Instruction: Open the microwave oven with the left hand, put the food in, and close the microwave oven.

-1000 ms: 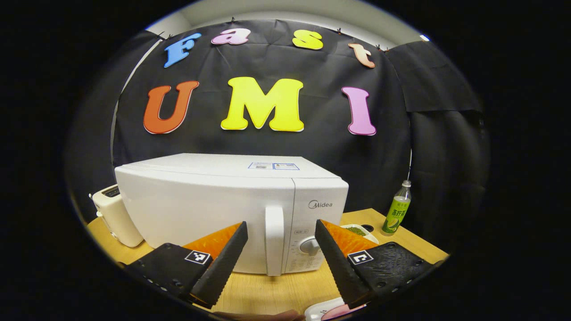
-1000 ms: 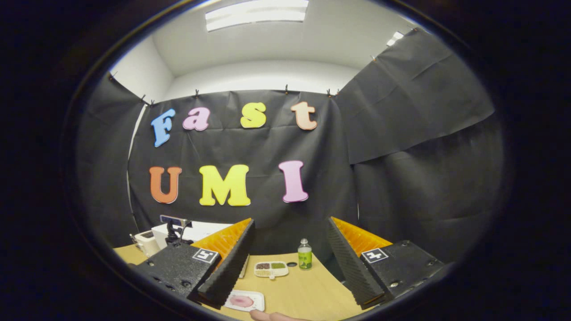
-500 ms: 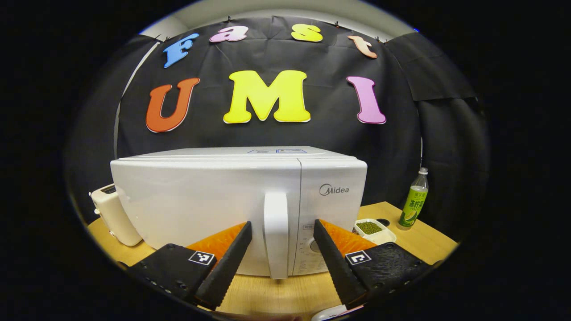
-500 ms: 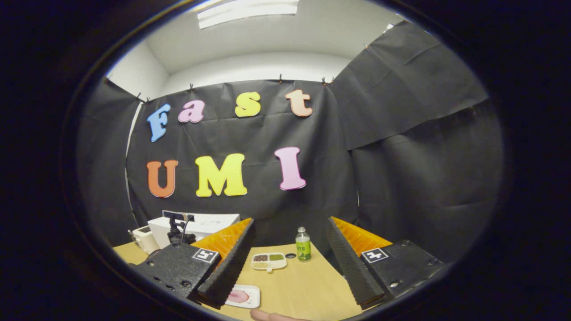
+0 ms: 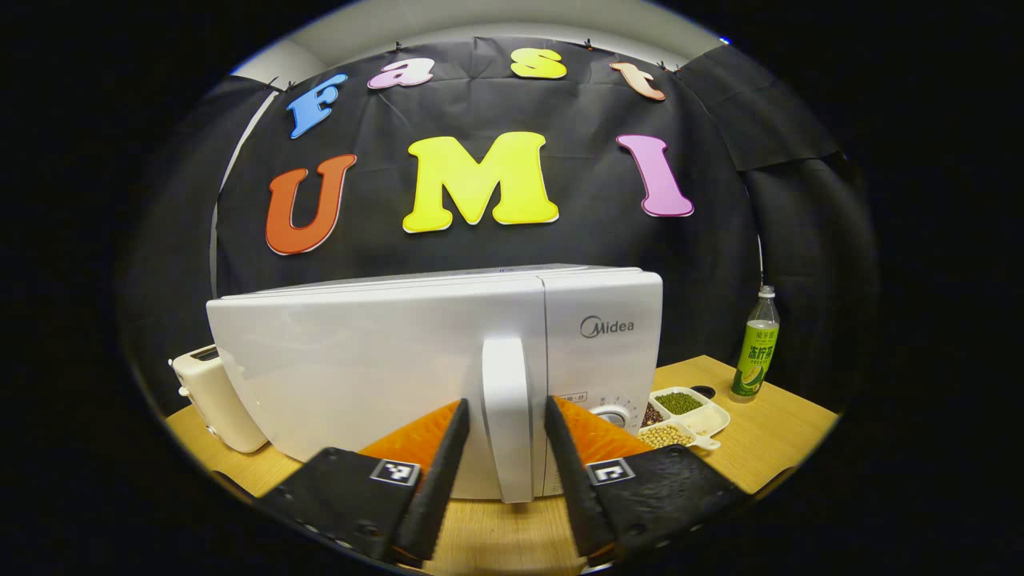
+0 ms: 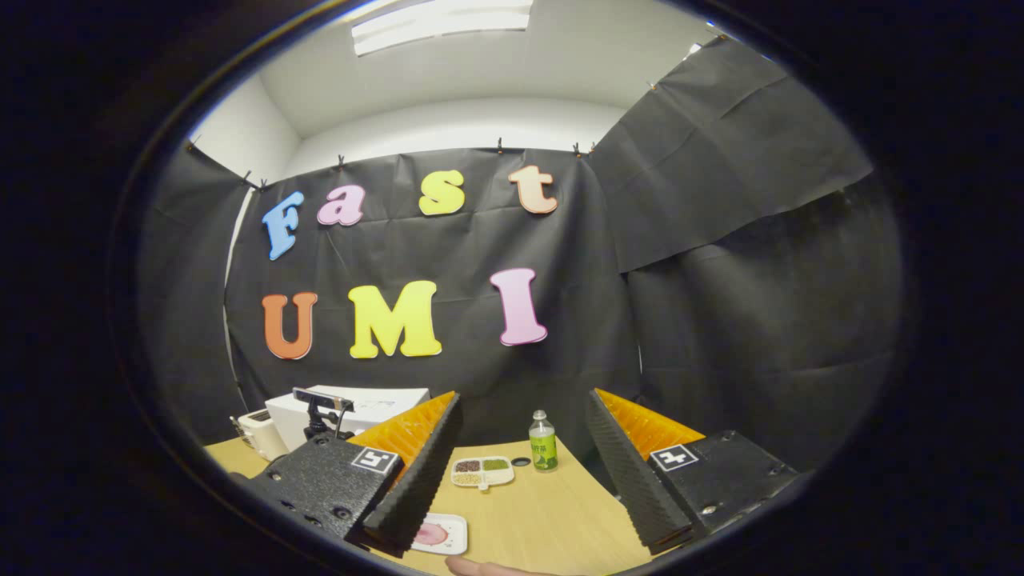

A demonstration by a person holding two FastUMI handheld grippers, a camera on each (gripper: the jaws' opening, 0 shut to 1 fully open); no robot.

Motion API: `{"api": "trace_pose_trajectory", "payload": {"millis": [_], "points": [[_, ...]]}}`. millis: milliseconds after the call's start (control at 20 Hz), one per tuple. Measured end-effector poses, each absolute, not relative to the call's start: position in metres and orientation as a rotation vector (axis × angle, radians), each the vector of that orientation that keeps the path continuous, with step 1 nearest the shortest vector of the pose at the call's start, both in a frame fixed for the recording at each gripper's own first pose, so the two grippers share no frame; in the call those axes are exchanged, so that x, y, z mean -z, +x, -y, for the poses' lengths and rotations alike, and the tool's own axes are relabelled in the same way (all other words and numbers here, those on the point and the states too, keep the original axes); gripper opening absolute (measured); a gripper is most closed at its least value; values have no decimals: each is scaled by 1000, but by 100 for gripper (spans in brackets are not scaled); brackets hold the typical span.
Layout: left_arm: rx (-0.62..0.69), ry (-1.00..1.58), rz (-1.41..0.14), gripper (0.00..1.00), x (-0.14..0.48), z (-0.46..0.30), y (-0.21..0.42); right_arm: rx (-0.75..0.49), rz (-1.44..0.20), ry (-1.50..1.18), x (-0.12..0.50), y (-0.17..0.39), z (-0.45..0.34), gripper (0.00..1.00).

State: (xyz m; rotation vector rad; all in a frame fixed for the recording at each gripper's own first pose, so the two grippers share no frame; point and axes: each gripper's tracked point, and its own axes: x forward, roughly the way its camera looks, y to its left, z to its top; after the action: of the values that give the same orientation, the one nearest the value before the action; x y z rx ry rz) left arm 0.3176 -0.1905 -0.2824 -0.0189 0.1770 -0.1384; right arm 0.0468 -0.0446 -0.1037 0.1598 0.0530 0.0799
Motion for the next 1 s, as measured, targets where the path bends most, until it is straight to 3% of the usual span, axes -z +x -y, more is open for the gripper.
{"api": "trace_pose_trajectory", "payload": {"millis": [50, 100, 250, 300, 400, 450, 500, 650, 700, 750, 1000], "points": [[154, -57, -182, 47, 283, 196, 315, -79, -52, 157, 103, 45, 44, 99], [164, -89, -194, 28, 282, 198, 320, -79, -53, 153, 103, 44, 44, 99], [162, -99, -226, 20, 282, 195, 311, -77, -54, 145, 103, 42, 44, 99], [158, -82, -222, 11, 282, 196, 313, -76, -55, 143, 105, 42, 45, 99], [166, -94, -231, 10, 284, 196, 314, -73, -58, 145, 107, 41, 46, 99], [177, -112, -235, 11, 283, 198, 311, -71, -61, 148, 108, 41, 47, 89], [189, -116, -244, 11, 284, 198, 310, -68, -63, 151, 110, 41, 48, 99], [202, -85, -234, 11, 284, 198, 309, -76, -76, 150, 113, 42, 44, 99], [206, -90, -228, 10, 282, 197, 309, -79, -75, 147, 113, 43, 42, 89], [213, -104, -231, 10, 282, 198, 310, -76, -73, 140, 112, 44, 43, 99], [207, -81, -220, 10, 282, 198, 307, -102, -82, 130, 111, 36, 30, 99]]}}
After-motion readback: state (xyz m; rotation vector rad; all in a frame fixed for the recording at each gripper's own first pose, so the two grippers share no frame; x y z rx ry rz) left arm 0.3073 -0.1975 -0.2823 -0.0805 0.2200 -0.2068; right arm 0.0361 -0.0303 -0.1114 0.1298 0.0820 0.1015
